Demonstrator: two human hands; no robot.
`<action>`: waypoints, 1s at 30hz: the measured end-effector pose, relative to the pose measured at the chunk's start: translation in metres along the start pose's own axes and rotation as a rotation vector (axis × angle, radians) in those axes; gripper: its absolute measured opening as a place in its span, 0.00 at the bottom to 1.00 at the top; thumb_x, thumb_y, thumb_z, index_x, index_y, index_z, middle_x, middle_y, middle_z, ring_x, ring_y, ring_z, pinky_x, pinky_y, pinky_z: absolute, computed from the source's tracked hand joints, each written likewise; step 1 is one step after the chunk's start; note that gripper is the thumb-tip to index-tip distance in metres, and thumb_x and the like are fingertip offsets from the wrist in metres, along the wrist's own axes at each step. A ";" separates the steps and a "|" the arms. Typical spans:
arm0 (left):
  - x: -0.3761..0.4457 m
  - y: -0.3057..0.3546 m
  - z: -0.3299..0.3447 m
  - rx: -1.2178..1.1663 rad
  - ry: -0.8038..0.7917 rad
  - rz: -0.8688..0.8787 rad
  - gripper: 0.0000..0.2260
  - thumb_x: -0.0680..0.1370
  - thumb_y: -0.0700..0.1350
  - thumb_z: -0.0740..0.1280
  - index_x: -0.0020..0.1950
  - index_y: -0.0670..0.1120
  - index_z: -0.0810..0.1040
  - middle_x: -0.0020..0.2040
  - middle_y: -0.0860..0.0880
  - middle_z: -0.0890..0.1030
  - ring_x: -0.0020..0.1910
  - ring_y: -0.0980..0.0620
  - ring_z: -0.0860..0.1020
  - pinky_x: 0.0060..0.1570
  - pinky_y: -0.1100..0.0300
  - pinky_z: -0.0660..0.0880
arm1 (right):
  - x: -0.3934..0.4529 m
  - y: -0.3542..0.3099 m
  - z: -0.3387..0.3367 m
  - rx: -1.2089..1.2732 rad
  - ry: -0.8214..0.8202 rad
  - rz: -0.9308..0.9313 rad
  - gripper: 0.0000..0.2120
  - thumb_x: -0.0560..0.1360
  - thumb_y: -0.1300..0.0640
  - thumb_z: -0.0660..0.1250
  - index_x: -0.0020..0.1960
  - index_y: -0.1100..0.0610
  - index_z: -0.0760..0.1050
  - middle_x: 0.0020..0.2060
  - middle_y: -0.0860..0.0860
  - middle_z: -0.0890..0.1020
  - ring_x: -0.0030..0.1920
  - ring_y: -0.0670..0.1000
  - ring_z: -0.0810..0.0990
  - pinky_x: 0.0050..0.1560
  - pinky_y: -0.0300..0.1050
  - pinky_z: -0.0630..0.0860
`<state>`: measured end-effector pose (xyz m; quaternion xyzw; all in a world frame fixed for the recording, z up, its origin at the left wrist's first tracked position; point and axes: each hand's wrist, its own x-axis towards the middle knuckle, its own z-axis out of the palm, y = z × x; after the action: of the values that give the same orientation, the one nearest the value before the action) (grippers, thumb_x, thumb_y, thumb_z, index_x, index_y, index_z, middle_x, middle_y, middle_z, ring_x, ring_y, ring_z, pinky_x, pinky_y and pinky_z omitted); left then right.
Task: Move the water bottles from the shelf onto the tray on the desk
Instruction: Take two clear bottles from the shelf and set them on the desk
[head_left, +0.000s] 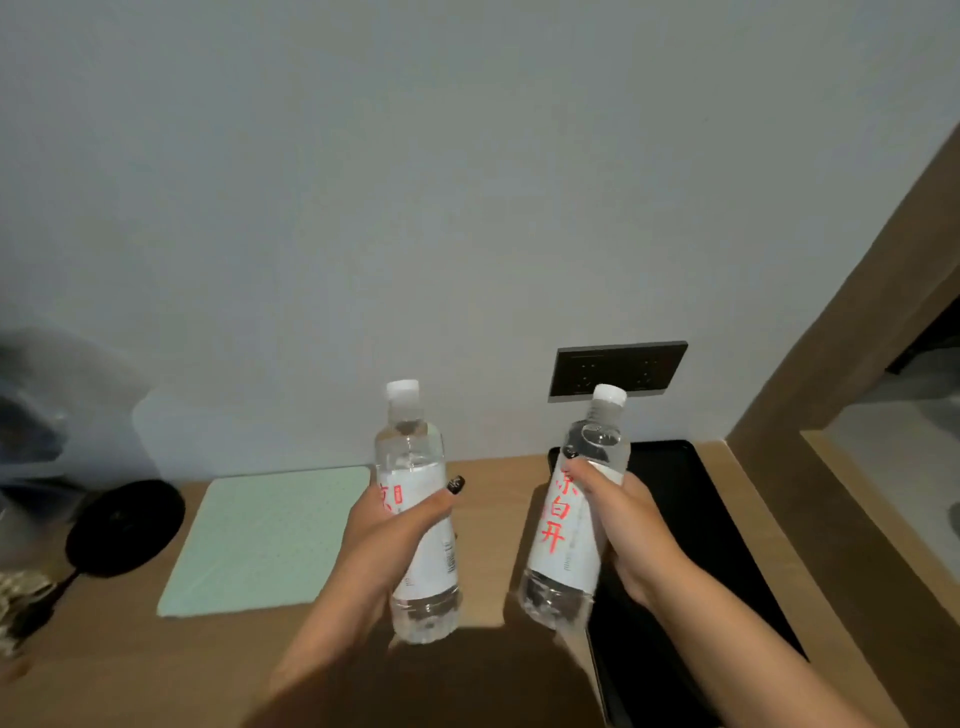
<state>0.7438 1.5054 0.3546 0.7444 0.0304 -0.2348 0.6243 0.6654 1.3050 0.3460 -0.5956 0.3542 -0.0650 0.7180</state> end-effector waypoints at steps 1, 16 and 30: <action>0.011 -0.002 0.000 0.038 -0.011 0.031 0.16 0.68 0.46 0.76 0.52 0.48 0.77 0.45 0.46 0.84 0.44 0.47 0.83 0.45 0.51 0.80 | 0.006 -0.001 0.006 -0.018 0.006 -0.032 0.09 0.72 0.54 0.70 0.51 0.56 0.78 0.46 0.58 0.84 0.46 0.56 0.84 0.52 0.53 0.80; 0.158 -0.027 0.017 0.332 -0.135 0.196 0.21 0.58 0.49 0.73 0.49 0.47 0.75 0.42 0.48 0.81 0.43 0.49 0.81 0.43 0.54 0.78 | 0.116 0.024 0.068 -0.374 0.174 -0.138 0.28 0.63 0.62 0.77 0.59 0.51 0.70 0.52 0.48 0.78 0.55 0.49 0.78 0.57 0.48 0.75; 0.166 -0.042 0.032 0.328 -0.210 0.380 0.08 0.66 0.46 0.73 0.38 0.52 0.75 0.36 0.59 0.80 0.34 0.62 0.76 0.38 0.66 0.73 | 0.139 0.039 0.059 -0.411 0.103 -0.148 0.29 0.61 0.53 0.79 0.59 0.49 0.73 0.51 0.46 0.82 0.52 0.45 0.81 0.54 0.44 0.78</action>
<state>0.8671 1.4430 0.2484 0.7994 -0.2133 -0.1910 0.5282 0.7900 1.2926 0.2534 -0.7499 0.3515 -0.0745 0.5555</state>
